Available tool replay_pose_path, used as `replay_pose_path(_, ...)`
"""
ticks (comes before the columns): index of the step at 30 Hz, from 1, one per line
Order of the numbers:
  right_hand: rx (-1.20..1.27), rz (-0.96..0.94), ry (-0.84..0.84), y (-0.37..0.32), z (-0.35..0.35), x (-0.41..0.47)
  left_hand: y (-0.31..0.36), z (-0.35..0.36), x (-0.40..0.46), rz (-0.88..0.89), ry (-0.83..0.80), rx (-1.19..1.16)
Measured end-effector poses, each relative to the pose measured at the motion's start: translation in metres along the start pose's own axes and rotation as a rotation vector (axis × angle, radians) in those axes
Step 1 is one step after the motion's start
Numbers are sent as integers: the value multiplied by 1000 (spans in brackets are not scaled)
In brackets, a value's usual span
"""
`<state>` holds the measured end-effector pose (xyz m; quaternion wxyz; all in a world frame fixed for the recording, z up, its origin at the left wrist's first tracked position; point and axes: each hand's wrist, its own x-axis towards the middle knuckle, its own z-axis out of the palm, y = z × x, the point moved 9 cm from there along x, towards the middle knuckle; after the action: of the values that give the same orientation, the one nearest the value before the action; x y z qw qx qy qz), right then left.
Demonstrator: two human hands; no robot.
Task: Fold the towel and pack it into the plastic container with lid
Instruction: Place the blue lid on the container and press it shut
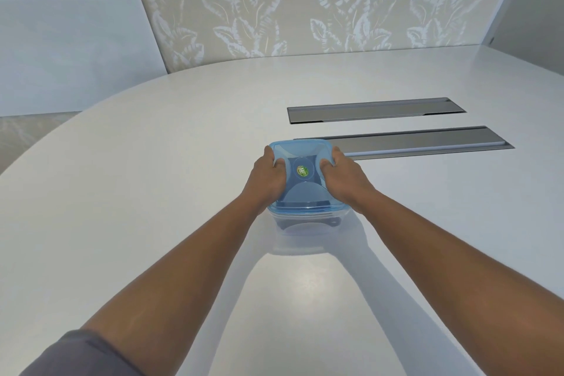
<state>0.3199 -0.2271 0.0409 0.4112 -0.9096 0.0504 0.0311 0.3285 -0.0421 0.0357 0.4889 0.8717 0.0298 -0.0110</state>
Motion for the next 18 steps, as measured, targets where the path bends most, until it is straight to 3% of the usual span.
replay_pose_path(6, -86, -19, 78, 3, -3, -3, 3, 2, -5, 38, -20, 95)
replay_pose_path(11, 25, -42, 84, 12, 0, -1, 7, 3, -7, 73, -16, 206)
replay_pose_path(14, -8, -92, 63, 6, 2, 0, 10, 5, -7, 90, -47, 364)
replay_pose_path(18, -231, -136, -62, -1, 12, 5, 13, 7, -5, 107, -69, 642)
